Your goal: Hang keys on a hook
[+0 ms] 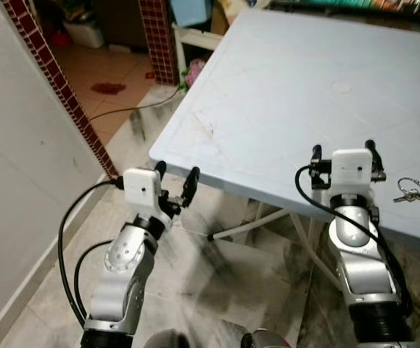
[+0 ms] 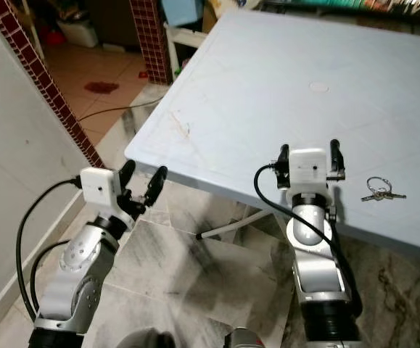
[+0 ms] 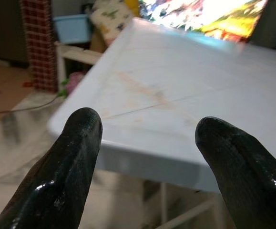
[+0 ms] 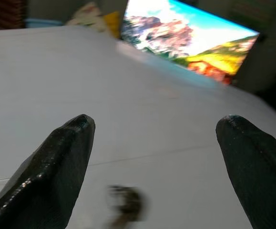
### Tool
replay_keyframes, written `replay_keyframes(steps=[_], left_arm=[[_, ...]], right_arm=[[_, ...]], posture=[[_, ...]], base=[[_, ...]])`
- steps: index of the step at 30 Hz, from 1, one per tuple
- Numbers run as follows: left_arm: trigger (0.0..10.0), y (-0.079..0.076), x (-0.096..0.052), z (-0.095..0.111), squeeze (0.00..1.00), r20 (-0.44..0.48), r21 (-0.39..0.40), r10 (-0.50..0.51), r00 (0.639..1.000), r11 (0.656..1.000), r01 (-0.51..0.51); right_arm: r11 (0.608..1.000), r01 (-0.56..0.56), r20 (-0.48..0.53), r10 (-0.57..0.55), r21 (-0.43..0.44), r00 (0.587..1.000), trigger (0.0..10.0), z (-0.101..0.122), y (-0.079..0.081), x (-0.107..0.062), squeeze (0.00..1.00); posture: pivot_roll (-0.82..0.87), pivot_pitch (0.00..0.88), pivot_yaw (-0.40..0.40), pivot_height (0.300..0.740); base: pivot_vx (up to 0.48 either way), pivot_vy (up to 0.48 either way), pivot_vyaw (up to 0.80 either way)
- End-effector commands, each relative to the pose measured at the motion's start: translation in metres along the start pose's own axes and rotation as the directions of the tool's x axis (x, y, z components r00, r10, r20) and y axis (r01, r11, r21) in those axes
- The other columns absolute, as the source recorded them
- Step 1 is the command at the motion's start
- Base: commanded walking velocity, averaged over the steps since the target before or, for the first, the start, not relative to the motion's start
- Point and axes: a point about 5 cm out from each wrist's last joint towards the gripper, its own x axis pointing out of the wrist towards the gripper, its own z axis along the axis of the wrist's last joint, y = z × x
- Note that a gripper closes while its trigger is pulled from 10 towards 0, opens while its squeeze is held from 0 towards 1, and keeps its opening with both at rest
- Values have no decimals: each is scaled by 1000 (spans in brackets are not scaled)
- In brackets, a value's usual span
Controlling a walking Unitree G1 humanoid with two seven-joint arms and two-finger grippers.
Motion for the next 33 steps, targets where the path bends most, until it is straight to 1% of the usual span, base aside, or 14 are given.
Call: replay_keyframes(steps=[1,9,10,11,12,14,15,16,18,21,23,27,31,33], left_arm=[[10000,-2,-2,-3,0,-10,-3,-4,1000,1000,4],[10000,-1,-5,-2,0,-16,3,-7,1000,1000,7],[10000,0,-5,-2,0,-18,5,-9,1000,1000,9],[10000,0,-6,-2,0,-19,5,-10,1000,1000,10],[10000,0,-6,-2,0,-21,6,-11,1000,1000,11],[10000,0,-6,-2,0,-24,6,-13,1000,1000,13],[10000,0,-6,-2,0,-24,6,-13,1000,1000,13],[10000,-2,-6,-3,0,-29,3,-20,999,1000,20],[10000,-3,-6,-4,0,-30,1,-23,999,1000,23],[10000,-4,-6,-4,0,-32,-2,-27,999,1000,27],[10000,-4,-6,-4,0,-32,-2,-28,999,1000,28],[10000,-3,-7,-4,0,-36,-1,-30,999,1000,30],[10000,-2,-9,-3,0,-44,5,-29,999,1000,29],[10000,-1,-10,-3,0,-46,6,-28,999,1000,29]], right_arm=[[1000,8,5,-7,-13,1000,10000,2,-3,-2,1000],[1000,-10,-21,9,-9,1000,10000,0,1,-9,1000],[1000,-13,-39,13,-18,999,10000,-3,-1,-12,369],[1000,-15,-45,14,-22,999,10000,-4,-2,-13,369],[999,-19,-57,18,-31,998,10000,-7,-4,-15,0],[997,-29,-93,23,-67,995,10000,-14,-9,-18,0],[997,-29,-93,23,-67,995,10000,-14,-9,-18,0],[996,-30,-117,20,-84,993,10000,-21,-16,-20,0],[995,-30,-132,18,-91,991,10000,-25,-21,-20,0],[994,-11,-132,-3,-106,991,10000,-27,-29,-15,0],[994,-10,-130,-4,-108,992,10000,-27,-30,-14,0],[991,15,-131,-32,-129,991,10000,-26,-39,-7,0],[993,6,-154,-23,-115,988,10000,-33,-45,-1,0],[994,-6,-160,-12,-112,987,10000,-34,-45,0,0]], posture=[[13,194,52,740],[18,203,64,740],[17,206,69,740],[16,207,69,740],[15,209,71,740],[10,210,72,740],[10,210,72,740],[8,212,74,740],[4,214,76,740],[1,217,78,740],[0,217,79,740],[6,220,80,740],[19,229,87,740],[23,233,89,740]], base=[[0,0,0],[0,0,0],[0,0,0],[0,0,0],[0,0,0],[0,0,0],[0,0,0],[0,0,0],[0,0,0],[0,0,0],[0,0,0],[0,0,0],[0,0,0],[0,0,0]])
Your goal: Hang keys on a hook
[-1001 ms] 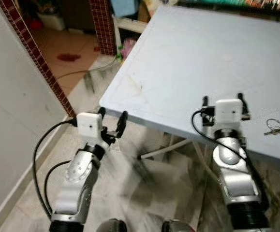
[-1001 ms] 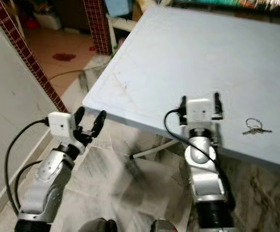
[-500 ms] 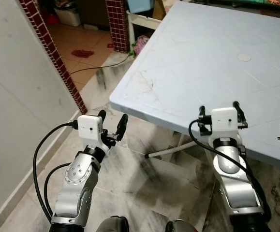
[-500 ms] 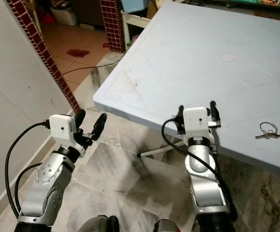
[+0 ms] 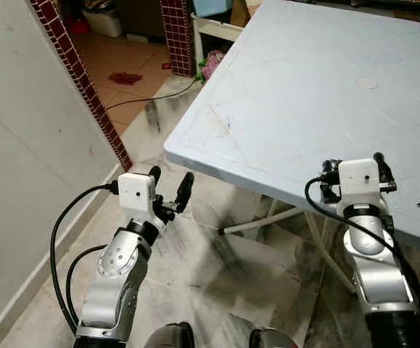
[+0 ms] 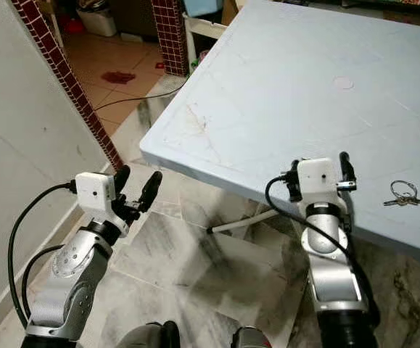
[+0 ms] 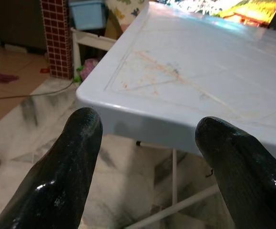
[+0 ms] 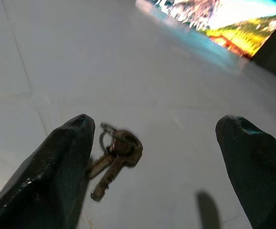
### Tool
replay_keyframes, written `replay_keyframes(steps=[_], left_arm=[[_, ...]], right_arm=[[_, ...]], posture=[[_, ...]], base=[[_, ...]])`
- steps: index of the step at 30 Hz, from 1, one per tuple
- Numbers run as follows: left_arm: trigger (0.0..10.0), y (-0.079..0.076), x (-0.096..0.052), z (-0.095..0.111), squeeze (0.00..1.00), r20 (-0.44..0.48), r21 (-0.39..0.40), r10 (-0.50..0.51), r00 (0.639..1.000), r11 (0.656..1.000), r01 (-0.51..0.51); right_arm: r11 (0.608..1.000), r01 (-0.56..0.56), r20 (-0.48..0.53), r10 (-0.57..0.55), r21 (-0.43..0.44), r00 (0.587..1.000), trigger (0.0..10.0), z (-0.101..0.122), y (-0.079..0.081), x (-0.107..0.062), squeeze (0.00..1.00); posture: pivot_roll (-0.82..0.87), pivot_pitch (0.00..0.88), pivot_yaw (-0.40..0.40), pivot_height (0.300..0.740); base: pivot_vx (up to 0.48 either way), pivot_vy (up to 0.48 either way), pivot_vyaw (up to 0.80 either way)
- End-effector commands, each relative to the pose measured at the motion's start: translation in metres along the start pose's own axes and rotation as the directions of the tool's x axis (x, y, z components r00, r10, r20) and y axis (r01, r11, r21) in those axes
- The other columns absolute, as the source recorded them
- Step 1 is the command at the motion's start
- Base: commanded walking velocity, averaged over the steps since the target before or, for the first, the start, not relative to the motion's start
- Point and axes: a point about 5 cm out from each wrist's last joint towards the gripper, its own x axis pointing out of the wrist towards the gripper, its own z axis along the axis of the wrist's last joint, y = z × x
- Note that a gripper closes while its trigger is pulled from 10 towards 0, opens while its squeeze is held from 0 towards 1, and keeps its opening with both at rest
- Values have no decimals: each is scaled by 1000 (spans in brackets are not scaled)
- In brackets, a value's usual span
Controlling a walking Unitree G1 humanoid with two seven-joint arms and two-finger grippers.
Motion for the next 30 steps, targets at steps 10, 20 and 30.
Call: replay_keyframes(steps=[10,20,30], left_arm=[[10000,5,-9,3,0,-21,22,1,1000,1000,0],[10000,6,-9,6,0,-28,33,0,1000,999,1],[10000,7,-8,9,0,-28,41,-1,1000,999,2]], right_arm=[[997,-79,-57,80,15,995,0,-20,-7,11,0],[993,-83,-62,88,80,994,0,-26,-11,20,0],[972,-106,-60,121,208,991,0,-19,-7,27,0]], posture=[[48,251,112,740],[64,250,126,740],[68,249,131,740]], base=[[0,0,0],[0,0,0],[0,0,0]])
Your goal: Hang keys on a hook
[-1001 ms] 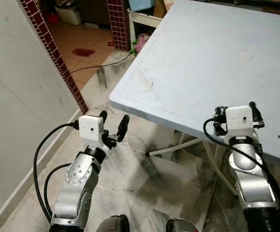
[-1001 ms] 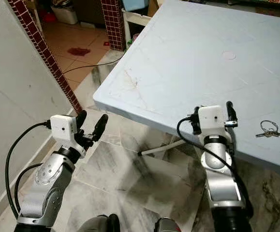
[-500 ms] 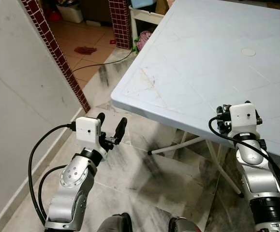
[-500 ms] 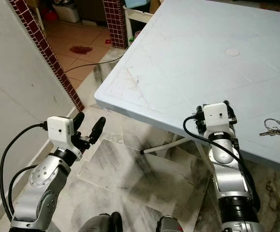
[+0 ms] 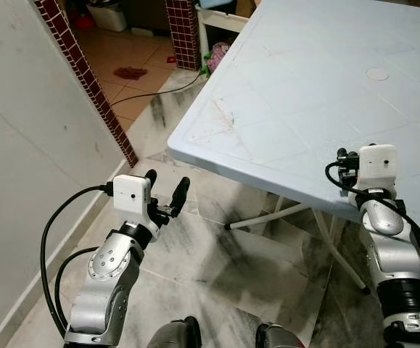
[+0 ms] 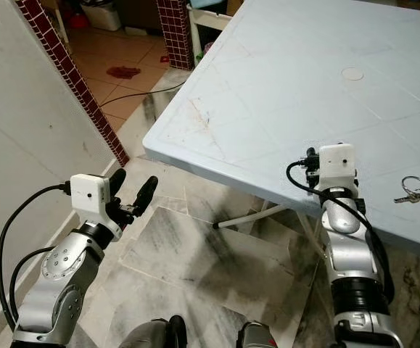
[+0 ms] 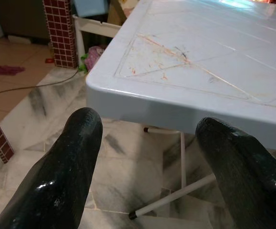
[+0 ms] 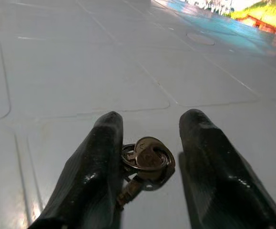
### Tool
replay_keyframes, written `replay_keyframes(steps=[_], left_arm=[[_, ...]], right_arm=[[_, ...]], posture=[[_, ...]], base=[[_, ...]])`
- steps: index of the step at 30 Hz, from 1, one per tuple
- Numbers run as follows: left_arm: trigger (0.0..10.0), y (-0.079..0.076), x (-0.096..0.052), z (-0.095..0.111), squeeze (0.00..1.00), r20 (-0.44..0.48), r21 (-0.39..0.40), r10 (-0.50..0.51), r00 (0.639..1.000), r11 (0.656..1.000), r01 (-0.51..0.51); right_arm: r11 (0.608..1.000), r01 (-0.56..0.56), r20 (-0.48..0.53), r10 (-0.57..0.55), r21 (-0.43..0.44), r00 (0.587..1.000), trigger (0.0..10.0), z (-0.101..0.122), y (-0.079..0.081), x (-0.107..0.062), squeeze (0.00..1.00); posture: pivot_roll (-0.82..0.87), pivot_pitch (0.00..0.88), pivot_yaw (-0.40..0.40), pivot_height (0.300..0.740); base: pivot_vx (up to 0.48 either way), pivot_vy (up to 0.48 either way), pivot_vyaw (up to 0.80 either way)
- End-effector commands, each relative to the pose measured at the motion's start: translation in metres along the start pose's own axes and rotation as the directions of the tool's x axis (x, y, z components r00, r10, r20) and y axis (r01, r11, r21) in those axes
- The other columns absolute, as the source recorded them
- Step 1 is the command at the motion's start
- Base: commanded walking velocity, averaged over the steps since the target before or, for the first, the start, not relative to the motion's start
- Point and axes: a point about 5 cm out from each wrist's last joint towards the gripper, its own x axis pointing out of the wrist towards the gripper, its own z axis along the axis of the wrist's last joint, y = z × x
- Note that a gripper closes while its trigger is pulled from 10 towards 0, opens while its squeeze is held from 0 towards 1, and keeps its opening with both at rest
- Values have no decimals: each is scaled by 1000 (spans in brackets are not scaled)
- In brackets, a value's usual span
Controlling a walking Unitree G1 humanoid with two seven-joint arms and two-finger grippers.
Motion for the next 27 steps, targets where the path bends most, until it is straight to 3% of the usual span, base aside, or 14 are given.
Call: replay_keyframes(steps=[1,5,13,27], left_arm=[[10000,2,-2,5,0,10,15,1,1000,1000,-1],[10000,1,-2,4,0,9,14,2,1000,1000,-3],[10000,0,-1,4,0,9,11,5,1000,1000,-5],[10000,-2,1,3,0,8,8,6,1000,1000,-6]], right_arm=[[999,-15,-115,21,48,993,0,-21,6,-6,0],[995,-14,-141,27,97,990,0,-20,10,-8,0],[994,-26,-169,44,107,985,0,-15,18,-16,0],[995,16,-251,8,94,968,0,-20,18,-30,0]], posture=[[68,247,129,740],[65,248,126,740],[58,248,123,740],[45,247,119,740]], base=[[0,0,0],[0,0,0],[0,0,0],[0,0,0]])
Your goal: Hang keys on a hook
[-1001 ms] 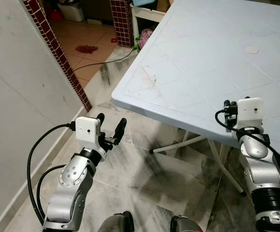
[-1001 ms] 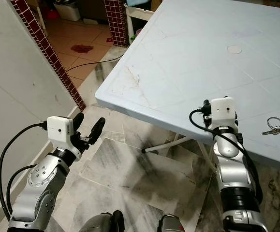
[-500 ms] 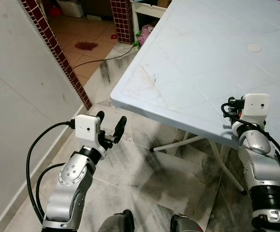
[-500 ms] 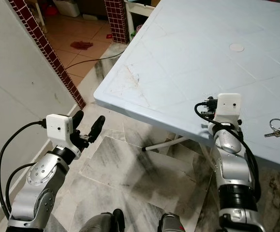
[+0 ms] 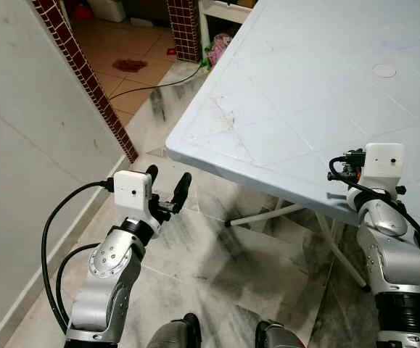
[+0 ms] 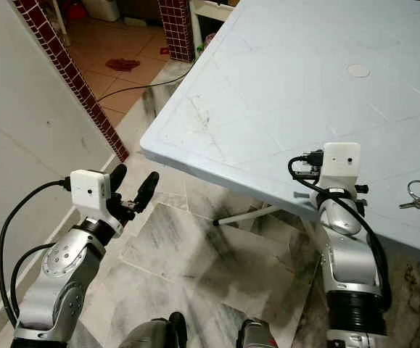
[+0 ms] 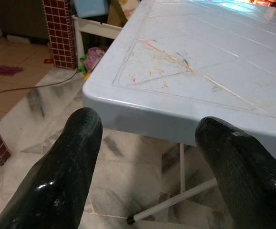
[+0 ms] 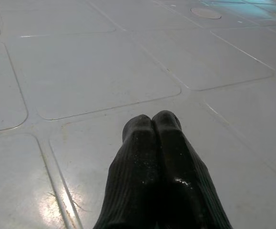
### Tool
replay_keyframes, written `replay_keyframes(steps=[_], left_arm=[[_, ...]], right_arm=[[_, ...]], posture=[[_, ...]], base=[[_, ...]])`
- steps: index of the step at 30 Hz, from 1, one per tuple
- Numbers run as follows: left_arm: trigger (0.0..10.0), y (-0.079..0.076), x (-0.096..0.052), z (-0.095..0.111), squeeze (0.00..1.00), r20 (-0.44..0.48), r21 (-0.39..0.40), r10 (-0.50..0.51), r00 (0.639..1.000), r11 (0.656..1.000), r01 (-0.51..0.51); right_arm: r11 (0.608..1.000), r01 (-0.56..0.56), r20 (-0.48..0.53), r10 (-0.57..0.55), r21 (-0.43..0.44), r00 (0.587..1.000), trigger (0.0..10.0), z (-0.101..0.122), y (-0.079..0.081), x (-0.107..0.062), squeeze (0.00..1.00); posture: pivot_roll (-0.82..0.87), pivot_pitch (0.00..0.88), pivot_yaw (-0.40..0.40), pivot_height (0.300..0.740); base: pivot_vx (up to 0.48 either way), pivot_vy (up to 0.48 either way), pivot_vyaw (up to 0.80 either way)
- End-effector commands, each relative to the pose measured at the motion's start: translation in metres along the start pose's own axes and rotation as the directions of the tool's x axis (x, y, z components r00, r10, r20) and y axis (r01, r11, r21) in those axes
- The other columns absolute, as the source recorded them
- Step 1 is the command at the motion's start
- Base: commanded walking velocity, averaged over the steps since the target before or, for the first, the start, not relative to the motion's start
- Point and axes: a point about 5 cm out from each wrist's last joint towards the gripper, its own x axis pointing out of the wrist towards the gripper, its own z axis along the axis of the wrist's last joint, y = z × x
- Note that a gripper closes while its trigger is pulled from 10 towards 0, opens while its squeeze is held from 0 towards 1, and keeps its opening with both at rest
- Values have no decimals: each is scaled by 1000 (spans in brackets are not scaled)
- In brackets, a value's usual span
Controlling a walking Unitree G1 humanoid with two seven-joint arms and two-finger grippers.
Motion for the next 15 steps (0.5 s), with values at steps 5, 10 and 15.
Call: replay_keyframes(steps=[5,10,15], left_arm=[[10000,3,-1,-3,0,-15,13,13,1000,1000,-13],[10000,3,1,-2,0,-11,16,17,1000,1000,-17],[10000,3,1,-2,0,-9,17,20,1000,1000,-20]], right_arm=[[1000,21,-127,-21,1,992,0,-26,3,-5,0],[998,61,-61,-61,-3,996,0,-12,2,-1,0],[991,111,138,-101,-69,985,0,19,3,-1,0]], posture=[[45,244,119,740],[46,239,119,740],[43,232,117,740]], base=[[0,0,0],[0,0,0],[0,0,0]])
